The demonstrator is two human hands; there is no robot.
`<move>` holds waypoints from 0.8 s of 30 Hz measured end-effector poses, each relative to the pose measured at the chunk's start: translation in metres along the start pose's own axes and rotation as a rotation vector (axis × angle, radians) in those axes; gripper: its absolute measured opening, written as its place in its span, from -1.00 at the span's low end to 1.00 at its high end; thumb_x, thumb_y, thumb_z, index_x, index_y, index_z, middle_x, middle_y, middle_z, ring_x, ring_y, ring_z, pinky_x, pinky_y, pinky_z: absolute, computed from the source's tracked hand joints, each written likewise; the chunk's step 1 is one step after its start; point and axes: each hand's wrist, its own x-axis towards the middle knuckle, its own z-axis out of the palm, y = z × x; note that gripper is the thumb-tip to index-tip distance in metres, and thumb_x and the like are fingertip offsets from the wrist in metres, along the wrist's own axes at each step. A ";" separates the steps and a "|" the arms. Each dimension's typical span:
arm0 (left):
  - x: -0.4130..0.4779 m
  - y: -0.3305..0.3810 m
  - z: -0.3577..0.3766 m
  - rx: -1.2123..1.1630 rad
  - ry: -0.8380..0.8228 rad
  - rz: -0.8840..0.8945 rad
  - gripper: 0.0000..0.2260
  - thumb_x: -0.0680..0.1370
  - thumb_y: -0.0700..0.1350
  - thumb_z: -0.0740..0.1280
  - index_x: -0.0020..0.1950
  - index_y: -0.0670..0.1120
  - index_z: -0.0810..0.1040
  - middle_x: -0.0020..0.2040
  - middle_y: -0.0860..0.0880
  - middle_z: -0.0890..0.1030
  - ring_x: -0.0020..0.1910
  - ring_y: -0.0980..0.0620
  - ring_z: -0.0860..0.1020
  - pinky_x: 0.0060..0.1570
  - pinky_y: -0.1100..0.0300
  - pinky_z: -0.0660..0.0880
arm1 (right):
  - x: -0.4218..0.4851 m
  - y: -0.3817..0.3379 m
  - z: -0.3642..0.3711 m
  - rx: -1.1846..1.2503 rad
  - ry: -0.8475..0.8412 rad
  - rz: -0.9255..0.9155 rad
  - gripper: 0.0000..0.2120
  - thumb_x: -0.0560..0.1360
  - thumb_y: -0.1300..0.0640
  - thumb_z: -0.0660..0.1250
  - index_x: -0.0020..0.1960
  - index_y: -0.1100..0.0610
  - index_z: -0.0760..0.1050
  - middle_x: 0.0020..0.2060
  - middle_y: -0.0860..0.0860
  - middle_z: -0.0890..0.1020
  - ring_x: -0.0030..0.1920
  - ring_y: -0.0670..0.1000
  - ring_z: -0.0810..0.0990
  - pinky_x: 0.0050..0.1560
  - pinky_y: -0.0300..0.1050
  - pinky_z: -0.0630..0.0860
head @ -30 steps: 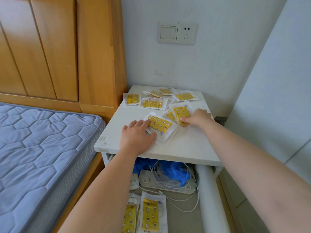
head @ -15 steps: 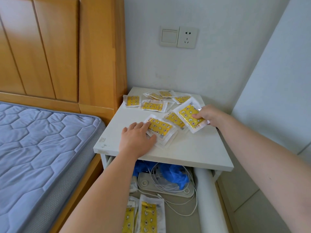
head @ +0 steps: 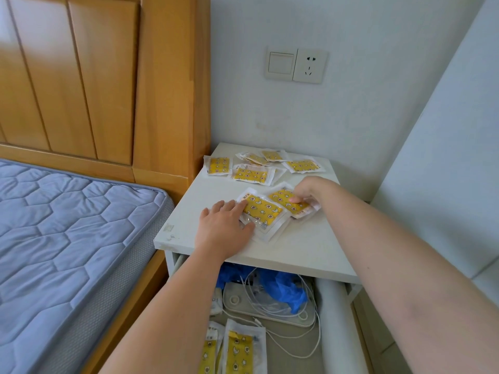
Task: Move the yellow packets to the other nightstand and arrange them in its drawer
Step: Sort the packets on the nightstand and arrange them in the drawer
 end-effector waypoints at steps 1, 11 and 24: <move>0.000 -0.001 0.000 0.004 -0.007 0.002 -0.48 0.61 0.19 0.04 0.56 0.14 0.06 0.55 0.08 0.17 0.53 -0.01 0.08 0.47 -0.03 0.02 | -0.001 0.003 0.000 0.039 -0.039 0.018 -0.90 0.55 0.18 0.30 -0.10 0.19 0.42 -0.08 0.10 0.51 0.10 0.12 0.48 -0.02 -0.05 0.46; -0.002 -0.002 -0.001 -0.119 0.062 -0.048 -0.52 0.63 0.02 0.13 0.54 0.13 0.11 0.57 0.01 0.10 0.53 -0.05 0.07 0.47 -0.02 0.09 | -0.025 0.071 0.032 0.718 0.265 0.051 -0.73 0.44 0.23 0.41 0.09 0.23 0.43 0.02 0.16 0.58 0.01 0.16 0.58 0.05 0.07 0.55; -0.004 0.040 -0.030 -0.073 -0.061 -0.520 -0.33 0.52 0.39 -0.01 0.41 -0.08 0.31 0.32 -0.12 0.43 0.33 -0.15 0.33 0.21 -0.03 0.30 | -0.075 0.109 0.058 1.272 0.389 -0.072 -0.73 0.47 0.27 0.40 0.15 0.21 0.46 -0.01 0.10 0.63 -0.08 0.09 0.64 -0.08 0.04 0.60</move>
